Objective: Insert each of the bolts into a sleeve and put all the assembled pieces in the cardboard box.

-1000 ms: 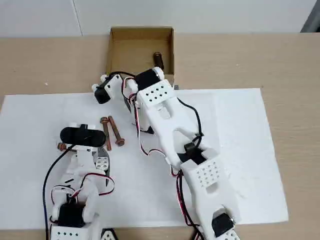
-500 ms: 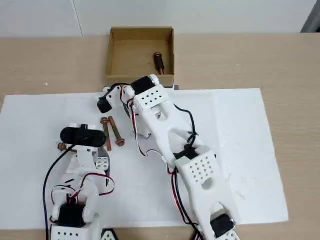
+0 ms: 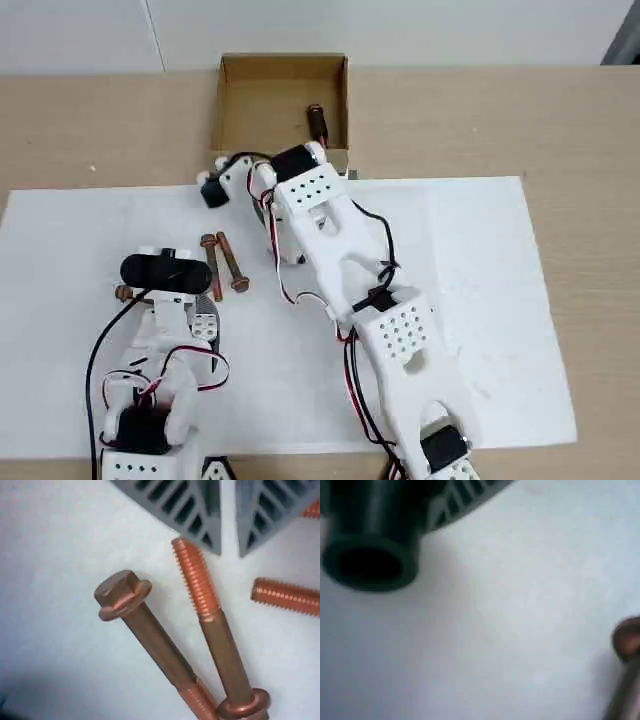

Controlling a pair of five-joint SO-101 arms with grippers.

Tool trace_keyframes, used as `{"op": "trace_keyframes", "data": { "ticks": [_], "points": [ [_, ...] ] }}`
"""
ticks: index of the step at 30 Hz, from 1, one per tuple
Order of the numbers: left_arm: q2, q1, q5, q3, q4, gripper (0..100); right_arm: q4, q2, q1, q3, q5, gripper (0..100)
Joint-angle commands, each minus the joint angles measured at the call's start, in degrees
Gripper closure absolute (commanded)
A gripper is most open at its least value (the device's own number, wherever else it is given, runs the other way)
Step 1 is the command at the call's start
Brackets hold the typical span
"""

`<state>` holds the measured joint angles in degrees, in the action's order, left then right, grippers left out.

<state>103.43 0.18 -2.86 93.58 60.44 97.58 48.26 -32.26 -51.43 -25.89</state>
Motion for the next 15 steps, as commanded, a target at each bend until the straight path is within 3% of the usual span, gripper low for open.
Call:
{"op": "trace_keyframes", "data": {
  "ticks": [1,6,15],
  "points": [
    [0.62,-0.26,0.44,-0.31,0.0,99,0.92,-10.07,2.51,-3.25,1.93,99.5],
    [0.62,-0.26,0.44,-0.22,0.0,99,1.01,-19.91,6.2,0.09,5.63,99.5],
    [0.62,-0.09,0.53,-0.48,0.0,99,0.84,-42.51,13.58,23.82,12.04,99.5]
  ]
}}
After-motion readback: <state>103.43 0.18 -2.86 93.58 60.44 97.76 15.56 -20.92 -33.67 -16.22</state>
